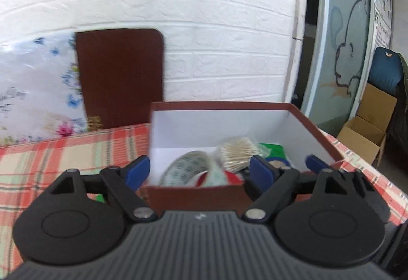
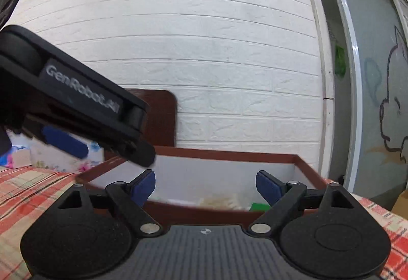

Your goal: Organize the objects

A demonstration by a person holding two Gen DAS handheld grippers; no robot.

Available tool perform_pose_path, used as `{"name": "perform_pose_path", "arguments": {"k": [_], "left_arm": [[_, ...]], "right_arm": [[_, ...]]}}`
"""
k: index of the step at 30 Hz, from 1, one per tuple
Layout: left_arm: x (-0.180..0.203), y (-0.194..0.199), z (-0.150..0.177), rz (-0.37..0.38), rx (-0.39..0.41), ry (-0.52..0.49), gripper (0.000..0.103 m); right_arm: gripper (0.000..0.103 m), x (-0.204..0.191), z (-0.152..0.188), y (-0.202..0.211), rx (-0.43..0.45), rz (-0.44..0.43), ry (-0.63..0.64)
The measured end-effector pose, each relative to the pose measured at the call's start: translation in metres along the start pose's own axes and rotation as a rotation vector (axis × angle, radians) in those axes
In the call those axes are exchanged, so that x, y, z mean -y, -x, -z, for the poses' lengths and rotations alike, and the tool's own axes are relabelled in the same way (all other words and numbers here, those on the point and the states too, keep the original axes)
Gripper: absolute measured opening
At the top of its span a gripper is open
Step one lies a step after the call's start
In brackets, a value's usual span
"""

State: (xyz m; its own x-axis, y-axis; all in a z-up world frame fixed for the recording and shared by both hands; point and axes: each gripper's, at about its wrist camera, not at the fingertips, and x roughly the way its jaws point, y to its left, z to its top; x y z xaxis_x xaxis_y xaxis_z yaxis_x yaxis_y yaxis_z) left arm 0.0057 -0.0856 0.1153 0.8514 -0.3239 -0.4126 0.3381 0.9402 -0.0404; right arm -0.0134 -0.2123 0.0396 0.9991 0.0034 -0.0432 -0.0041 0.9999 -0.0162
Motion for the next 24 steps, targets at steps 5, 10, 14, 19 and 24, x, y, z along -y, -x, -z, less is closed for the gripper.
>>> {"name": "perform_pose_path", "arguments": {"k": [5,10,14,19,24], "left_arm": [[-0.059,0.012,0.05,-0.151,-0.114,0.069,0.09],[-0.133,0.01,0.1,-0.349,-0.245,0.172,0.089],[-0.18,0.015,0.123,-0.473,-0.235,0.212,0.097],[-0.199,0.021,0.127,-0.425,-0.158,0.285,0.103],[-0.199,0.022,0.13,-0.407,-0.132,0.305,0.103]], "right_arm": [[0.087,-0.025,0.009,0.032,-0.06,-0.149,0.026],[0.079,-0.062,0.01,0.031,-0.216,-0.373,0.07],[0.058,-0.093,0.014,0.016,-0.319,-0.477,0.128],[0.052,-0.143,0.011,-0.003,-0.295,-0.478,0.226],[0.057,-0.205,0.017,-0.067,-0.277,-0.312,0.463]]}}
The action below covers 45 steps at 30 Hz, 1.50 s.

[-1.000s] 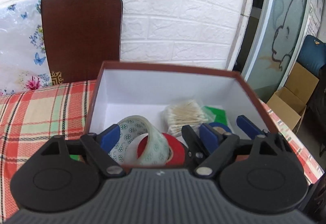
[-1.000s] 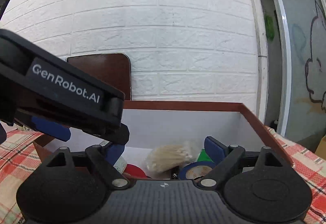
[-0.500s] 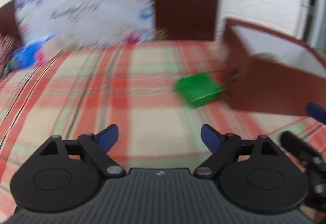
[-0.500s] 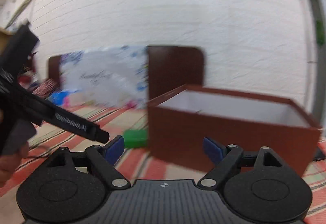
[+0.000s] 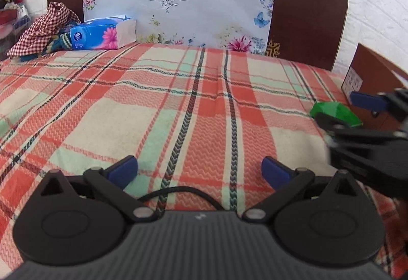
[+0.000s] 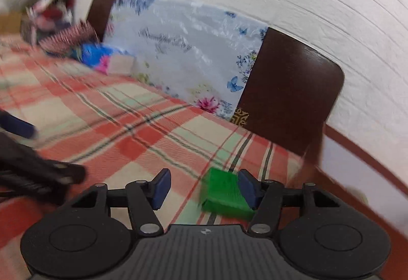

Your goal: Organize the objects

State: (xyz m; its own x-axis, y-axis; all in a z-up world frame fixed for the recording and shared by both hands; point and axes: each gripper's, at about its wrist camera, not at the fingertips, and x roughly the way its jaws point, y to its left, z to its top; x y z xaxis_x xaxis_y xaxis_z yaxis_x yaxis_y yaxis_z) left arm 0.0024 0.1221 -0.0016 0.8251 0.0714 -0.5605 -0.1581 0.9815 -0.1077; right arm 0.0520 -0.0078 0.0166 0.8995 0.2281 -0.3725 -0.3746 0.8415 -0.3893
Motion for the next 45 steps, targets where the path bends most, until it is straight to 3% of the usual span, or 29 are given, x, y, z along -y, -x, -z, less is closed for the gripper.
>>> {"name": "perform_pose_path", "arguments": {"k": [6,8,11,13,15,21,22,23,24,26,28,30,32,34,36,38,41,45], "left_arm": [[-0.004,0.001,0.001,0.023,0.012,0.026,0.103],[-0.006,0.001,0.001,0.032,0.016,0.035,0.103],[-0.008,0.002,0.001,0.041,0.021,0.047,0.103],[-0.008,0.003,0.001,0.044,0.023,0.05,0.103],[-0.009,0.003,0.001,0.046,0.024,0.052,0.103],[-0.009,0.003,0.001,0.05,0.026,0.055,0.103],[-0.01,0.004,0.0,0.051,0.026,0.056,0.103],[-0.009,0.003,0.0,0.05,0.025,0.054,0.103],[-0.009,0.003,0.0,0.048,0.023,0.053,0.103],[-0.006,0.002,-0.002,0.031,0.009,0.034,0.103],[0.003,-0.001,-0.007,0.032,-0.01,0.005,0.103],[0.015,-0.003,-0.018,0.15,-0.025,0.0,0.103],[0.035,-0.006,-0.035,0.26,-0.04,-0.019,0.103],[0.059,-0.01,-0.051,0.329,-0.044,-0.073,0.103],[0.083,-0.018,-0.064,0.362,-0.031,-0.148,0.103],[0.107,-0.027,-0.071,0.416,-0.007,-0.286,0.103],[0.139,-0.038,-0.068,0.482,-0.013,-0.574,0.103],[0.159,-0.049,-0.059,0.551,-0.038,-0.771,0.103]], "right_arm": [[0.068,0.001,-0.009,-0.06,-0.112,0.151,0.051],[0.074,0.002,-0.009,-0.072,-0.157,0.158,0.057],[0.074,0.008,-0.01,-0.075,-0.18,0.139,0.033],[0.06,0.014,-0.011,-0.076,-0.212,0.084,-0.018],[0.054,0.017,-0.012,-0.071,-0.235,0.031,-0.048],[0.041,-0.001,0.02,-0.009,-0.173,0.001,0.094],[0.034,-0.002,0.028,0.006,-0.171,-0.012,0.094],[0.017,0.001,0.035,0.02,-0.179,-0.045,0.067],[0.014,0.004,0.04,0.034,-0.184,-0.067,0.039],[0.015,0.01,0.051,0.059,-0.177,-0.089,-0.007],[0.028,0.019,0.06,0.075,-0.16,-0.111,-0.059],[0.044,0.03,0.064,0.079,-0.16,-0.102,-0.123],[0.051,0.037,0.066,0.077,-0.175,-0.102,-0.186],[0.059,0.041,0.068,0.075,-0.179,-0.101,-0.231],[0.06,0.045,0.072,0.074,-0.178,-0.115,-0.269],[0.063,0.053,0.075,0.073,-0.181,-0.135,-0.318],[0.064,0.061,0.079,0.07,-0.181,-0.163,-0.374],[0.067,0.061,0.079,0.068,-0.172,-0.176,-0.383]]}}
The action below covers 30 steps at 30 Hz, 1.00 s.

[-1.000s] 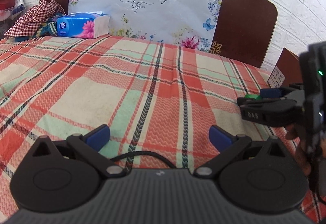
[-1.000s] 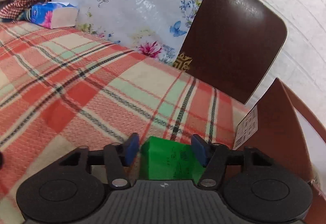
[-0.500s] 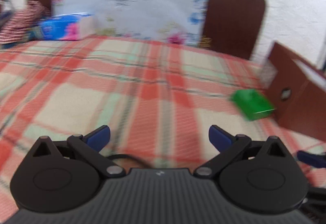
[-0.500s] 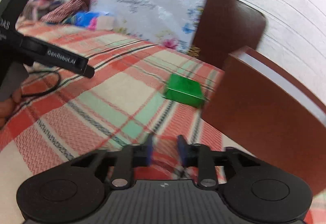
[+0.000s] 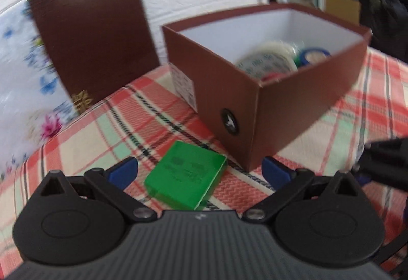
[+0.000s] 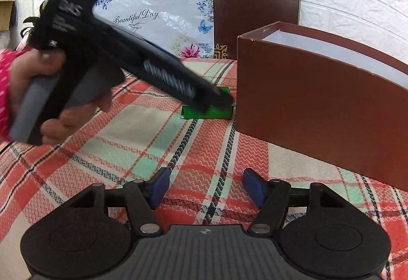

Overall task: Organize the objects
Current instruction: 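Grasp the green block with the left gripper and lift it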

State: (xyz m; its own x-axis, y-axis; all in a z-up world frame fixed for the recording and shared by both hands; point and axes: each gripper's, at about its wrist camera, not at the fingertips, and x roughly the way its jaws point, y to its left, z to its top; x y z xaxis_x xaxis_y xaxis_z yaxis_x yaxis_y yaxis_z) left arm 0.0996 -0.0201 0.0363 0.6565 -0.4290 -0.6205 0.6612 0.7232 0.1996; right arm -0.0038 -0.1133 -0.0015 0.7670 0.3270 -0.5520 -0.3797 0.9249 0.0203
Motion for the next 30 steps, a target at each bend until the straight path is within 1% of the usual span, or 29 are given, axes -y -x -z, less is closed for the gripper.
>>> {"name": "perform_pose_path", "arguments": {"k": [2,3,4,5,6,7,8,12,16,18,19,20,22,26,28,30], "left_arm": [[-0.002,-0.016,0.002,-0.004,-0.034,-0.03,0.103],[-0.006,-0.026,0.003,-0.004,-0.058,-0.016,0.103],[-0.013,-0.033,0.005,0.027,-0.075,0.035,0.101],[-0.021,-0.035,0.008,0.072,-0.07,0.118,0.092],[-0.025,-0.031,0.012,0.078,-0.046,0.172,0.083],[-0.023,-0.025,0.015,0.049,-0.024,0.185,0.072],[-0.022,-0.02,0.02,0.049,-0.019,0.209,0.07],[-0.006,0.008,0.041,0.047,0.002,0.286,0.07],[0.022,0.042,0.056,0.06,-0.007,0.377,0.07],[0.029,0.059,0.066,0.055,-0.011,0.487,0.073],[0.031,0.066,0.07,0.057,-0.017,0.53,0.081],[0.033,0.073,0.073,0.056,-0.029,0.557,0.091],[0.035,0.088,0.077,0.053,-0.025,0.573,0.093],[0.027,0.116,0.08,0.052,0.037,0.587,0.095],[0.017,0.113,0.077,0.035,0.044,0.612,0.095],[0.008,0.102,0.074,0.037,0.018,0.658,0.093]], "right_arm": [[0.067,0.001,0.0,-0.001,0.002,-0.01,-0.011],[0.068,0.002,0.0,-0.002,0.002,-0.018,-0.018],[0.069,0.003,0.0,-0.002,0.003,-0.025,-0.025],[0.069,0.004,0.0,-0.002,0.004,-0.029,-0.03],[0.069,0.004,0.001,-0.002,0.003,-0.032,-0.034],[0.069,0.005,0.001,-0.002,0.004,-0.034,-0.038],[0.069,0.007,-0.001,-0.003,0.006,-0.037,-0.04],[0.069,0.003,0.0,-0.002,0.006,-0.032,-0.037],[0.068,-0.003,0.002,0.0,0.0,-0.009,-0.008],[0.071,-0.006,0.001,0.0,-0.01,0.001,0.016],[0.074,-0.007,0.001,0.001,-0.009,0.005,0.035],[0.075,-0.01,0.002,0.003,-0.015,0.002,0.055],[0.076,-0.013,0.001,0.006,-0.019,-0.012,0.093],[0.076,-0.019,0.008,0.022,-0.024,-0.062,0.1],[0.077,-0.025,0.01,0.028,-0.017,-0.068,0.117],[0.077,-0.032,0.008,0.025,-0.018,-0.056,0.136]]}}
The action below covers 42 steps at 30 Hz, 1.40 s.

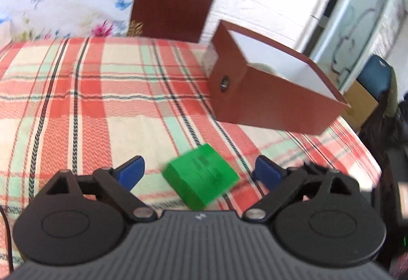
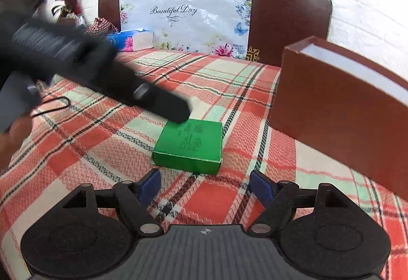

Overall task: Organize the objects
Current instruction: 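Grasp the green block with the left gripper and lift it, then place the green block into the brown box and release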

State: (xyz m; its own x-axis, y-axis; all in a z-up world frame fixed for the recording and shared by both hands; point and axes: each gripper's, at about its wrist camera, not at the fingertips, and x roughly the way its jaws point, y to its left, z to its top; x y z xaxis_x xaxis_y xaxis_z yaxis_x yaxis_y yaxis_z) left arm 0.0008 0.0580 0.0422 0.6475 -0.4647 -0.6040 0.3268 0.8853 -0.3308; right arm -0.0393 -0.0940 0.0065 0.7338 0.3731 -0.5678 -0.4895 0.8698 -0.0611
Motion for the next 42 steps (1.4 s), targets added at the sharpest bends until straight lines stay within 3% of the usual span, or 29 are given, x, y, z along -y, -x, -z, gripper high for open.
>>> {"name": "perform_pose_path", "arguments": {"k": [5,6,8,10,11,15,20,24,28,29,31,33,34,37,42], "left_arm": [[-0.007,-0.024,0.008,0.023,-0.13,0.14,0.069],[-0.005,-0.024,0.011,0.013,-0.115,0.141,0.068],[-0.001,-0.024,0.014,0.015,-0.11,0.15,0.056],[0.005,-0.025,0.013,-0.032,-0.1,0.14,0.055],[0.007,-0.025,0.012,-0.037,-0.102,0.135,0.055],[0.017,-0.009,-0.002,0.018,-0.051,0.141,0.055],[0.066,-0.002,-0.037,0.096,0.043,0.022,0.055],[0.116,-0.027,-0.07,0.149,0.065,-0.115,0.056],[0.161,-0.065,-0.095,0.168,0.06,-0.22,0.059],[0.169,-0.074,-0.101,0.161,0.061,-0.236,0.067],[0.183,-0.092,-0.109,0.135,0.073,-0.26,0.074],[0.191,-0.106,-0.112,0.055,0.08,-0.285,0.074],[0.191,-0.11,-0.114,0.017,0.076,-0.283,0.074],[0.181,-0.105,-0.109,-0.004,0.075,-0.262,0.079],[0.173,-0.086,-0.097,-0.082,0.061,-0.237,0.082]], "right_arm": [[0.078,-0.001,-0.012,-0.014,-0.014,-0.035,-0.033],[0.078,-0.001,-0.015,-0.019,-0.021,-0.034,-0.042],[0.078,-0.002,-0.02,-0.027,-0.026,-0.042,-0.066],[0.071,-0.004,-0.021,-0.032,-0.025,-0.042,-0.067],[0.065,-0.006,-0.021,-0.032,-0.015,-0.037,-0.063],[0.064,-0.003,-0.018,-0.017,0.061,-0.012,-0.092],[0.064,-0.001,-0.017,0.025,0.288,0.168,-0.013],[0.065,0.036,-0.024,0.043,0.389,0.299,-0.079],[0.065,0.085,-0.027,0.048,0.412,0.392,-0.14],[0.065,0.097,-0.029,0.048,0.41,0.403,-0.157],[0.07,0.123,-0.036,0.041,0.395,0.388,-0.182],[0.085,0.145,-0.044,0.022,0.33,0.376,-0.187],[0.084,0.153,-0.046,0.014,0.312,0.388,-0.197],[0.085,0.159,-0.041,0.017,0.341,0.409,-0.224],[0.088,0.133,-0.007,0.042,0.448,0.464,-0.238]]}}
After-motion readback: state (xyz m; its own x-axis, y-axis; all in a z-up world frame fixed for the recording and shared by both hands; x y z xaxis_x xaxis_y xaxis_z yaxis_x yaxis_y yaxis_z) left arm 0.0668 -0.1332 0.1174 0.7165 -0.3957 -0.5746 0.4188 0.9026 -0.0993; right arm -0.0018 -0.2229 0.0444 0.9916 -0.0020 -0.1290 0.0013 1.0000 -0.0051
